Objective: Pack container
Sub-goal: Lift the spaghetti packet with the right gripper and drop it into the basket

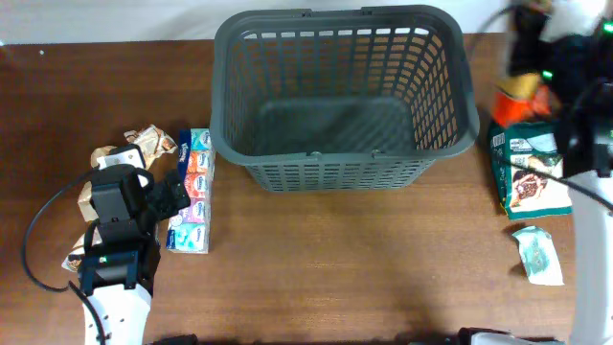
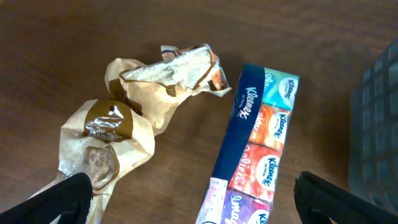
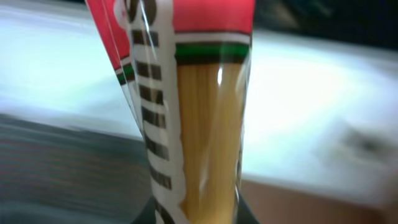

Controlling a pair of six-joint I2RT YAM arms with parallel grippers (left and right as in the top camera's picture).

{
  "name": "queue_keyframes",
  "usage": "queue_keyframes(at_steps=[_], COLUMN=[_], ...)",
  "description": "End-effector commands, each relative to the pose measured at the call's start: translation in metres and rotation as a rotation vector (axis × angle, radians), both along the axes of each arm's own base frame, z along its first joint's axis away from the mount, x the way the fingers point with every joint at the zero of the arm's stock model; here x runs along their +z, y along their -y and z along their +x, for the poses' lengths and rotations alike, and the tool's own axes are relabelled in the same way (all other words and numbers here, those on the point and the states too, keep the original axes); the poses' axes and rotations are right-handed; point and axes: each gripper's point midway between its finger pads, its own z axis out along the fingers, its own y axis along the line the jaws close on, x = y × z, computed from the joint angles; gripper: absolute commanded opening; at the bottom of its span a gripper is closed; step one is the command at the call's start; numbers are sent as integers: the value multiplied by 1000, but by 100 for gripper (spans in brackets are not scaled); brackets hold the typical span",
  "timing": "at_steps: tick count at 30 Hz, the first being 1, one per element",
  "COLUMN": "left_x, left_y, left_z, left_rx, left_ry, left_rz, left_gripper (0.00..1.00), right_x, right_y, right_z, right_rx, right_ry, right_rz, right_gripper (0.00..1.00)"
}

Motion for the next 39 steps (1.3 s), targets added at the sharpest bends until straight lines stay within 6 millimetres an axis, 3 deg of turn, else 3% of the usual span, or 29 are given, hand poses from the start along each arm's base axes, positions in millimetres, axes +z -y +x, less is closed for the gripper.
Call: queue_keyframes(at_steps=[1, 4, 6, 8, 12, 14, 18, 20, 21, 23, 25, 31, 33, 36, 39], left_x=[-3, -3, -3, -3, -3, -3, -3, -3, -3, -3, -3, -3, -3, -3, -3], left_y=[-2, -2, -2, -2, -2, -2, -2, -2, -2, -2, -2, -3, -3, -3, -3], left_z=[-1, -1, -1, -1, -1, -1, -1, -1, -1, -1, -1, -1, -1, -1, -1], left_rx=[11, 11, 11, 11, 11, 11, 11, 11, 11, 11, 11, 11, 11, 11, 11], left_ry=[-7, -7, -7, -7, -7, -7, -7, -7, -7, -7, -7, -8, -8, -8, -8], left_rz=[3, 3, 3, 3, 3, 3, 3, 3, 3, 3, 3, 3, 3, 3, 3], left_gripper=[99, 99, 99, 99, 99, 99, 99, 99, 99, 99, 99, 99, 99, 99, 99], right_x=[73, 74, 58, 29, -37, -60, -79, -80, -79, -77, -77, -73, -59, -10, 55], right_y=[-108, -149, -167, -178, -187, -188, -189, -189, -189, -189, -189, -189, -189, -176, -130], right_z=[-41, -51, -52, -49, -44, -44, -42, -41, -41, -41, -40, -38, -37, -33, -22], right_rx=[435, 541, 586, 614, 657, 679, 693, 693, 693, 693, 692, 688, 686, 604, 300], right_ry=[210, 238, 187, 84, -129, -199, -254, -254, -251, -244, -244, -224, -184, -65, 31], right_rz=[33, 8, -4, -7, -57, -82, -96, -97, -97, -98, -98, -102, -107, -139, -97], right_gripper=[4, 4, 3, 4, 4, 3, 4, 4, 16, 63, 97, 99, 99, 99, 99])
